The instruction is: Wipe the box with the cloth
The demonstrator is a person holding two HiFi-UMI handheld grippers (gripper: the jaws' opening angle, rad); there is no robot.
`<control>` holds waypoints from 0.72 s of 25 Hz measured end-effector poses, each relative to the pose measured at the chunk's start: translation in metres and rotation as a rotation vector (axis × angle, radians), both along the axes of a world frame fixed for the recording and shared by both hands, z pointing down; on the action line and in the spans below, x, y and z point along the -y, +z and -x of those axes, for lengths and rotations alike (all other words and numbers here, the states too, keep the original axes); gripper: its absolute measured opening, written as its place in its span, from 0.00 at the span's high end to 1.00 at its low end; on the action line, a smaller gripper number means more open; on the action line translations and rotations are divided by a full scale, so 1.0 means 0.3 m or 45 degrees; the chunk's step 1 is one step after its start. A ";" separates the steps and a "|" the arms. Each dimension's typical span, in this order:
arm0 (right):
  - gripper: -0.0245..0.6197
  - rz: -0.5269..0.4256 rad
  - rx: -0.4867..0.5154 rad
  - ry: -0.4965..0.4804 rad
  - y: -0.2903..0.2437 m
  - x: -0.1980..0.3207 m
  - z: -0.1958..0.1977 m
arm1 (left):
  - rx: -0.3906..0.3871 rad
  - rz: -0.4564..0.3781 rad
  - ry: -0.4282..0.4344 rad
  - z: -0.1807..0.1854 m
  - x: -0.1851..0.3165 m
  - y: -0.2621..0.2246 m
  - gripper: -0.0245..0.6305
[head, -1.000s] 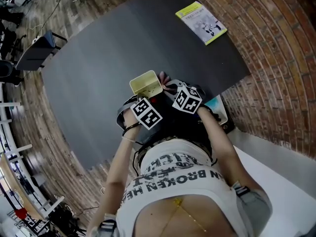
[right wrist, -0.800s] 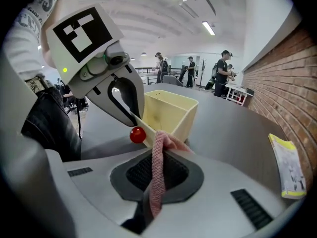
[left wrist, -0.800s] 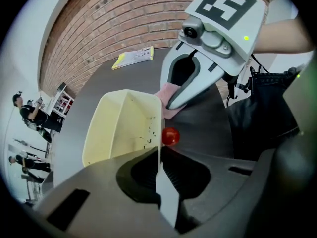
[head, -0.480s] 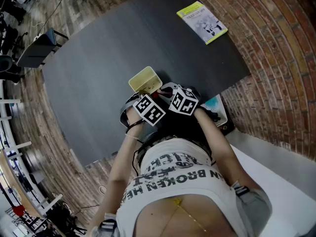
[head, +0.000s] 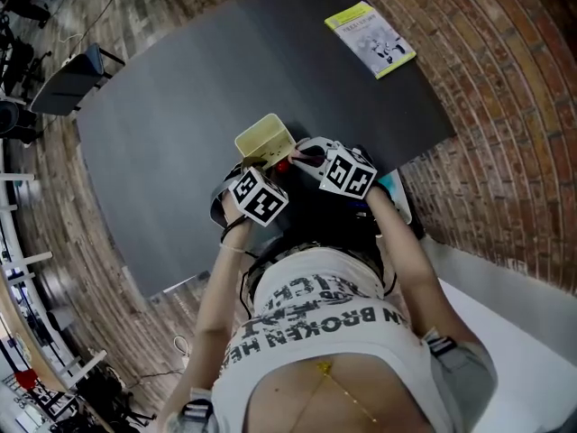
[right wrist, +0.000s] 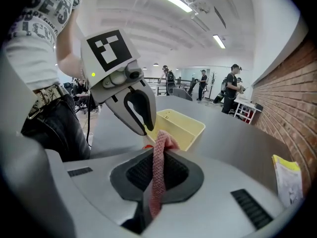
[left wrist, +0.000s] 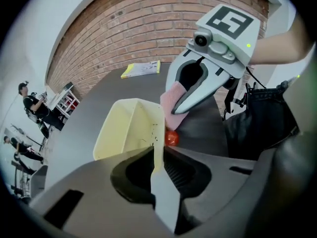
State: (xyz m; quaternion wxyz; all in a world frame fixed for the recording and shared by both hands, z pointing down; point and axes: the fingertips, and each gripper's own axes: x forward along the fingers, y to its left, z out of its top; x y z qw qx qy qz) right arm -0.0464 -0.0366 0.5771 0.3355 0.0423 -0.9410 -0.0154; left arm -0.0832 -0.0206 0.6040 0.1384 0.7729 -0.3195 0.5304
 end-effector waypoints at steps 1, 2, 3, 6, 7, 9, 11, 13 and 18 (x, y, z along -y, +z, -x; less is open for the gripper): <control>0.94 -0.007 0.011 0.006 -0.016 0.003 -0.005 | -0.006 -0.023 -0.014 0.014 -0.002 -0.025 0.90; 0.94 -0.015 0.025 0.011 -0.034 0.004 -0.009 | -0.020 -0.051 -0.035 0.026 -0.006 -0.054 0.90; 0.94 -0.025 0.043 0.016 -0.054 0.006 -0.013 | -0.041 -0.086 -0.061 0.036 -0.009 -0.086 0.90; 0.94 -0.054 0.130 0.038 -0.128 0.010 -0.015 | -0.159 -0.215 -0.152 0.050 -0.011 -0.183 0.90; 0.94 -0.057 0.169 0.052 -0.158 0.009 -0.011 | -0.220 -0.258 -0.181 0.048 -0.012 -0.213 0.90; 0.94 -0.064 0.246 0.076 -0.220 0.005 -0.004 | -0.358 -0.341 -0.232 0.034 -0.011 -0.270 0.90; 0.94 -0.078 0.312 0.091 -0.280 -0.001 0.000 | -0.471 -0.419 -0.271 0.019 -0.008 -0.322 0.91; 0.94 -0.095 0.370 0.103 -0.331 -0.008 0.005 | -0.538 -0.498 -0.308 0.014 -0.004 -0.381 0.93; 0.94 -0.126 0.489 0.164 -0.439 -0.032 0.006 | -0.736 -0.653 -0.406 0.008 -0.016 -0.553 0.95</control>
